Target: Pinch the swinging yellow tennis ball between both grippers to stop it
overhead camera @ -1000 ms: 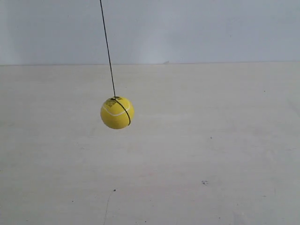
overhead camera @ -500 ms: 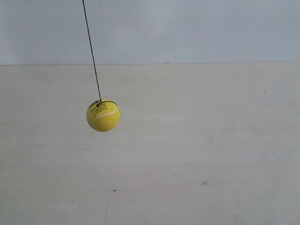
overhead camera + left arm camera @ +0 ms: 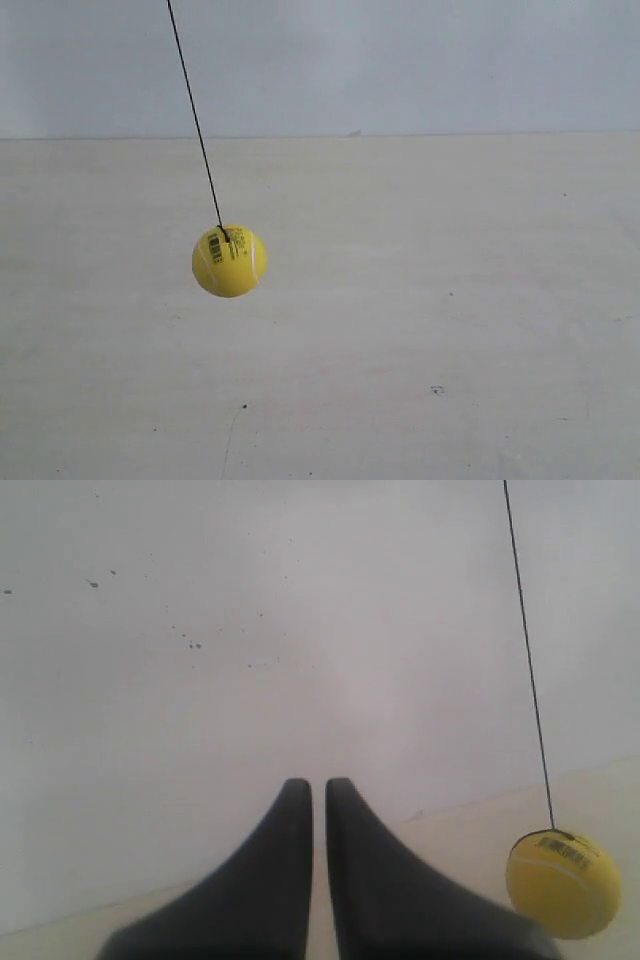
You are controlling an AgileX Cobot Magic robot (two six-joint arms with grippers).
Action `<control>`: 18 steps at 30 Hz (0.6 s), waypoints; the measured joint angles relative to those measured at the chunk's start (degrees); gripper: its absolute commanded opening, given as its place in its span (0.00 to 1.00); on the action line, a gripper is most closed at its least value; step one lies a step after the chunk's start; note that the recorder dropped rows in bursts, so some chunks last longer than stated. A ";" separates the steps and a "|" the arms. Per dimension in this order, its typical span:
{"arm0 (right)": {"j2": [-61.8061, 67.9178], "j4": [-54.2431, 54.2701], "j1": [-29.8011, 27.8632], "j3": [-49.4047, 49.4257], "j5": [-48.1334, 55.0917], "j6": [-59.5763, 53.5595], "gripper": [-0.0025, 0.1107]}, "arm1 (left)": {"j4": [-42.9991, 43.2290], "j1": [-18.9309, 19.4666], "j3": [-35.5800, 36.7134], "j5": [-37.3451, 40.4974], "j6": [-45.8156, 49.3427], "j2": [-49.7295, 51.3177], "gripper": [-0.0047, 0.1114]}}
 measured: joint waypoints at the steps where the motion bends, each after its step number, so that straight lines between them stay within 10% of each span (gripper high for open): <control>1: 0.00 0.00 0.00 0.13 0.00 1.16 0.02 | 0.00 0.00 0.08 0.00 0.00 0.00 0.08; 18: 0.00 0.00 0.00 0.22 0.22 6.59 0.02 | 0.00 0.00 0.13 0.00 0.00 0.00 0.08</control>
